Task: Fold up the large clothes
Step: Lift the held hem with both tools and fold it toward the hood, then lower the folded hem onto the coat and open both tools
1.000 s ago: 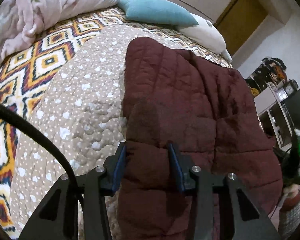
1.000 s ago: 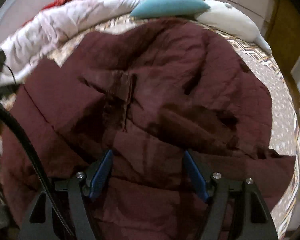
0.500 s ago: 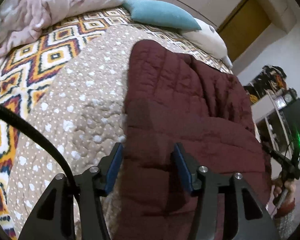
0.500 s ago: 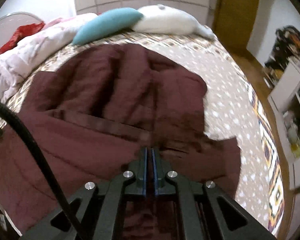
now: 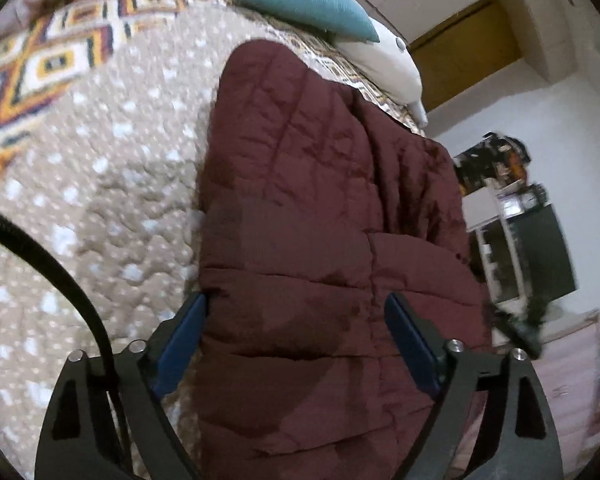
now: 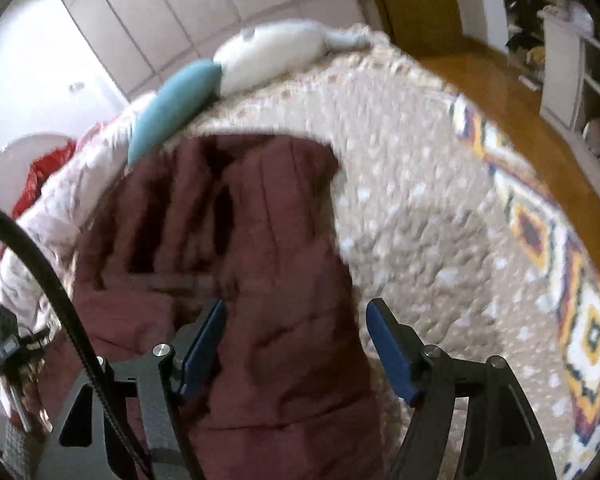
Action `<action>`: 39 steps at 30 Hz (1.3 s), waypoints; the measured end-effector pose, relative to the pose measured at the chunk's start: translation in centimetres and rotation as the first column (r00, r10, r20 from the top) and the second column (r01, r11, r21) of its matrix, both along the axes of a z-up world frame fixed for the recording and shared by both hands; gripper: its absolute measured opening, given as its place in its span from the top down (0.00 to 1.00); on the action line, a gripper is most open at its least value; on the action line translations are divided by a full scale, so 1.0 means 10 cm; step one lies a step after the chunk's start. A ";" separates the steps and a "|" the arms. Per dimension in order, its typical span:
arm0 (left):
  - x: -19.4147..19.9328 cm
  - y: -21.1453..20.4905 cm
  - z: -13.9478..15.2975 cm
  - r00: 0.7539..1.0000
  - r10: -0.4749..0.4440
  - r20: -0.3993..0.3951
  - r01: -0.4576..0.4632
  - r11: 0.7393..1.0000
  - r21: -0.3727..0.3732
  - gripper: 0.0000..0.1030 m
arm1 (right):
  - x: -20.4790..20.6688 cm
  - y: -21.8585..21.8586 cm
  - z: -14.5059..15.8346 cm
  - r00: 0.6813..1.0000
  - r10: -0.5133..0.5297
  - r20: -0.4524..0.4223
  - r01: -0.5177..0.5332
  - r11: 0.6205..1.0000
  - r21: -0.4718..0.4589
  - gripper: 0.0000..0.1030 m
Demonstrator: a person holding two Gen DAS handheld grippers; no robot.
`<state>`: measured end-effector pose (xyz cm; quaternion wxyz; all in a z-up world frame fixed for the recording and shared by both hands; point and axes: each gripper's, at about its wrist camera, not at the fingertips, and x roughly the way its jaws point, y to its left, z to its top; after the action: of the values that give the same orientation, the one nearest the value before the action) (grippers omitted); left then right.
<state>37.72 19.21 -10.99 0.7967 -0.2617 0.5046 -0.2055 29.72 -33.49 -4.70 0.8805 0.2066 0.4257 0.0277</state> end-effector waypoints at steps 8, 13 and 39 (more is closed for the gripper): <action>-0.11 -0.41 0.08 0.997 -0.045 0.060 0.024 0.948 0.318 0.46 | -0.07 0.03 -0.12 0.995 0.086 -0.042 -0.090 0.991 -0.100 0.24; -0.34 -0.46 0.27 0.989 0.017 0.145 -0.079 0.898 0.432 0.65 | -0.37 -0.17 -0.03 0.996 0.052 -0.067 -0.064 0.979 -0.192 0.62; 1.18 -0.79 1.93 0.890 0.138 0.435 -0.361 0.798 0.483 0.75 | -0.93 -1.67 2.01 0.949 -0.095 0.300 0.178 0.949 -0.261 0.79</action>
<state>49.49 11.30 8.32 0.9399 -0.0415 0.3388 0.0113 20.37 -50.22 15.38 0.9526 0.1009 0.2792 -0.0661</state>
